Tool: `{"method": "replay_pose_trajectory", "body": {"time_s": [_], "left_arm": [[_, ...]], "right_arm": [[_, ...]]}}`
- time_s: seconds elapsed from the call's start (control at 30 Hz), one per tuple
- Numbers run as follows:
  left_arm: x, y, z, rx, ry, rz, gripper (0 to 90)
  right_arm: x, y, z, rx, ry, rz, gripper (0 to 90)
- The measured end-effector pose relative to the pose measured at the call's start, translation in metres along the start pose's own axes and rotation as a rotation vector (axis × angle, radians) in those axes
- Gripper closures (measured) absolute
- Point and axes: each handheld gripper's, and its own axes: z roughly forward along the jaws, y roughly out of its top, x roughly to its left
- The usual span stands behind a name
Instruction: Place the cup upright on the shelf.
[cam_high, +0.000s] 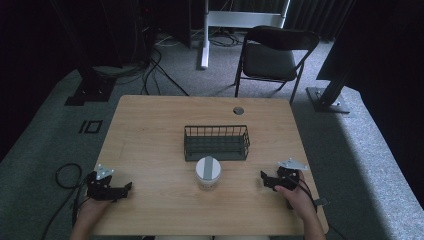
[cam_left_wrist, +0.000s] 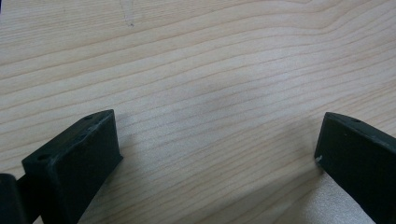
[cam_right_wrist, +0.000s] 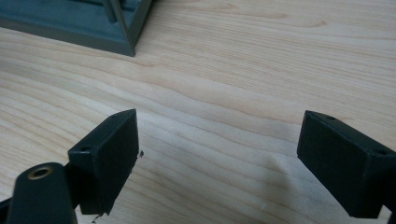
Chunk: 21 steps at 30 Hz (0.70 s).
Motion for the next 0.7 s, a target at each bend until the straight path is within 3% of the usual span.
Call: {"method": "replay_pose_trajectory", "body": {"time_s": [0.7], "left_arm": [[0.000,0.000,0.000,0.000,0.000,0.000,0.1]], "right_arm": [[0.021,0.015,-0.006,-0.053,0.056,-0.056,12.6]]}}
